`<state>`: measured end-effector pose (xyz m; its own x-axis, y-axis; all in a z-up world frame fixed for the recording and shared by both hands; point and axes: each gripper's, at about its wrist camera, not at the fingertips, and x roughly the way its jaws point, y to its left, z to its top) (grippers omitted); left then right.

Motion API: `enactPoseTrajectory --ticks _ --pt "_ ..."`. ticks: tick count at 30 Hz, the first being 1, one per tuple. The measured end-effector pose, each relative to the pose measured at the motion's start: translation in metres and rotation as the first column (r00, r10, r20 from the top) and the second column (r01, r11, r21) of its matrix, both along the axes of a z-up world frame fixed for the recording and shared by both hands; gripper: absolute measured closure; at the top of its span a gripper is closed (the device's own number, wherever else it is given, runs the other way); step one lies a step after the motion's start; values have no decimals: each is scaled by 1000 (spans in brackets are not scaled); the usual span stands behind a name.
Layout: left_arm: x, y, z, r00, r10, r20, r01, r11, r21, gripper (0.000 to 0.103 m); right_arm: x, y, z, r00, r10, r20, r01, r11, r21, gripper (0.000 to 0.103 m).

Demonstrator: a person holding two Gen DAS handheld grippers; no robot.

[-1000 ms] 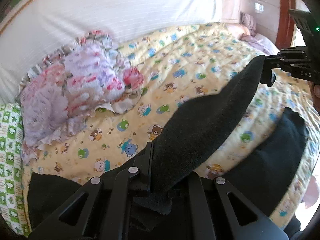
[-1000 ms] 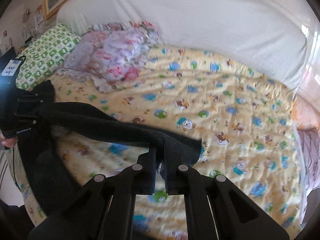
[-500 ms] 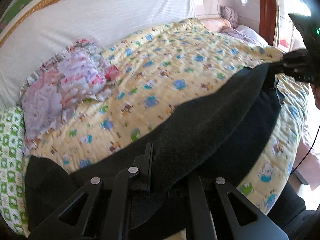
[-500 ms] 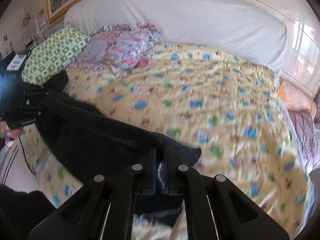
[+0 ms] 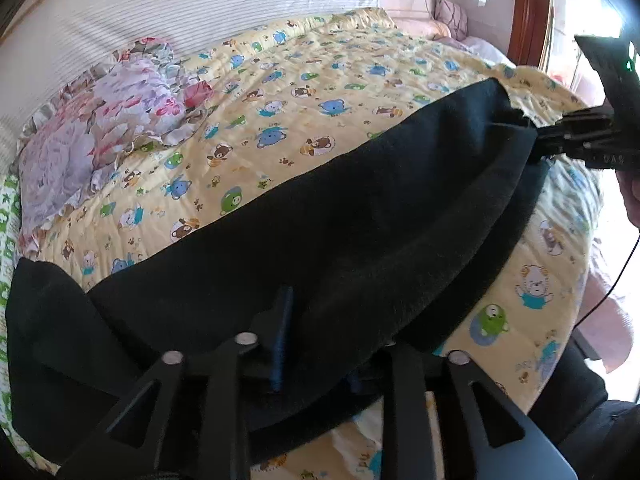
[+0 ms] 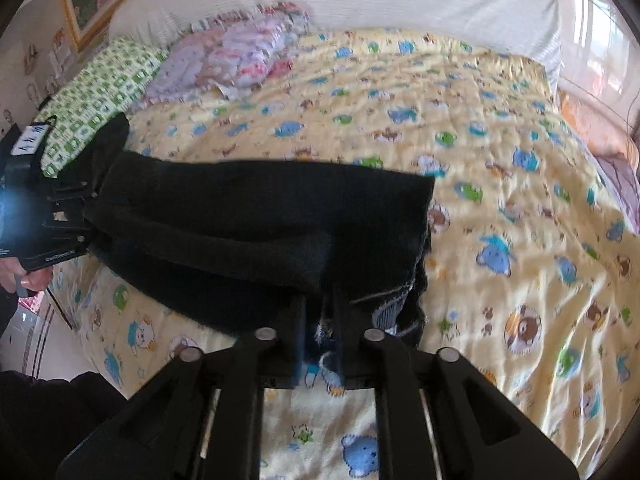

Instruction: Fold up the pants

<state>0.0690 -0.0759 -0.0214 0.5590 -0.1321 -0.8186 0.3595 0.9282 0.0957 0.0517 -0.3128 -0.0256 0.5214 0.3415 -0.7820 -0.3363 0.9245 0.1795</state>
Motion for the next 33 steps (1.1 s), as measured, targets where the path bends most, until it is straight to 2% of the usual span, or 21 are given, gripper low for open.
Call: enactPoseTrajectory --ticks 2,3,4,8,12,18,23,29,33 --pt "-4 4 6 1000 9 14 -9 1000 -13 50 -5 1 6 1000 -2 1 2 1000 4 68" --pt "-7 8 9 1000 16 25 -16 1000 -20 45 -8 2 11 1000 -3 9 3 1000 9 51" --pt "-10 13 13 999 25 36 -24 999 -28 44 -12 3 16 1000 -4 26 3 1000 14 41" --pt "-19 36 23 997 67 46 -65 997 -52 36 -25 11 36 998 18 67 -23 997 74 41" --pt "-23 69 35 992 118 48 -112 988 -107 35 -24 32 50 995 51 86 -64 985 160 41" --pt "-32 105 56 980 184 80 -172 975 -144 35 -11 81 57 986 138 90 -155 962 224 41" --pt "-33 146 67 949 294 114 -278 950 -142 32 -4 120 61 972 215 99 -234 940 249 41" --pt "-15 215 68 889 449 88 -431 886 -169 32 9 163 54 958 275 73 -285 918 276 41" --pt "-1 244 68 860 502 89 -485 859 -163 31 15 190 50 947 315 64 -320 901 293 41"
